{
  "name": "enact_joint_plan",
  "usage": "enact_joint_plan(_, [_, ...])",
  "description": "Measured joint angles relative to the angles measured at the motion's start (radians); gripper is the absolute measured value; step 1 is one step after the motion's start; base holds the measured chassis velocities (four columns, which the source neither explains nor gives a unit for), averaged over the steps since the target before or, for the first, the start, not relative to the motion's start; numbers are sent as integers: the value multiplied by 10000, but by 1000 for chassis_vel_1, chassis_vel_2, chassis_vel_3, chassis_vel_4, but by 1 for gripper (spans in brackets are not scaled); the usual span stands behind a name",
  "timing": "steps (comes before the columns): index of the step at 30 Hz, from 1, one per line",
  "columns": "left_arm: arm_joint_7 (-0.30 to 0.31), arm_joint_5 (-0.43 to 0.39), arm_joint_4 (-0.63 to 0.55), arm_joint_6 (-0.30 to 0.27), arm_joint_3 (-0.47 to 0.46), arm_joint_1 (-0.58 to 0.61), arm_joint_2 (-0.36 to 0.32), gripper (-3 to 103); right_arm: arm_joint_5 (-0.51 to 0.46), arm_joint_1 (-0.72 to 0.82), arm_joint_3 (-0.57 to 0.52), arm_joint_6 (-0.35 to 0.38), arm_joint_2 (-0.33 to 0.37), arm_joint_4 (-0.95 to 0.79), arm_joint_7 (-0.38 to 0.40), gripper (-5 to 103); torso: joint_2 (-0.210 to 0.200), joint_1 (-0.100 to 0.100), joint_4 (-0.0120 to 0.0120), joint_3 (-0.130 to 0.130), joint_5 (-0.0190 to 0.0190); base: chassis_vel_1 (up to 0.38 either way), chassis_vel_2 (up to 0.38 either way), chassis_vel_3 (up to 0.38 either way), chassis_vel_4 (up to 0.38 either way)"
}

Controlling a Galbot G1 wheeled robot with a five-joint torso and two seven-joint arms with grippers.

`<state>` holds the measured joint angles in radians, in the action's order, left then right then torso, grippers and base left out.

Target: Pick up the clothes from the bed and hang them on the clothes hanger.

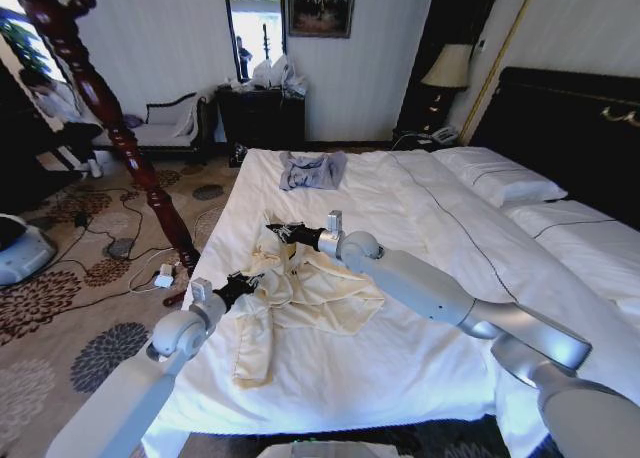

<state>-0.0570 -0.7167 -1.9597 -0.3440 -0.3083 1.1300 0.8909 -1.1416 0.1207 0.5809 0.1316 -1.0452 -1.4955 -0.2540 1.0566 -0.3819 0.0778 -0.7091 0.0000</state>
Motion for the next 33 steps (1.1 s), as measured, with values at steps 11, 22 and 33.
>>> enact_joint_plan(11, [-63,381,130,33,536,-126,107,21,-44,-123,173,-1202,-927,382,-597,0,-1,0,-3,0,-1,0,0,0,0])
enact_joint_plan(22, [-100,430,156,70,690,-192,128,21,333,-164,280,-1328,-1178,495,-752,0,-1,0,0,0,0,0,0,0,0])
enact_joint_plan(33, [-192,196,216,286,490,-255,160,21,455,-71,263,-1163,-134,-84,-1628,18,-1,0,3,1,1,0,0,0,0])
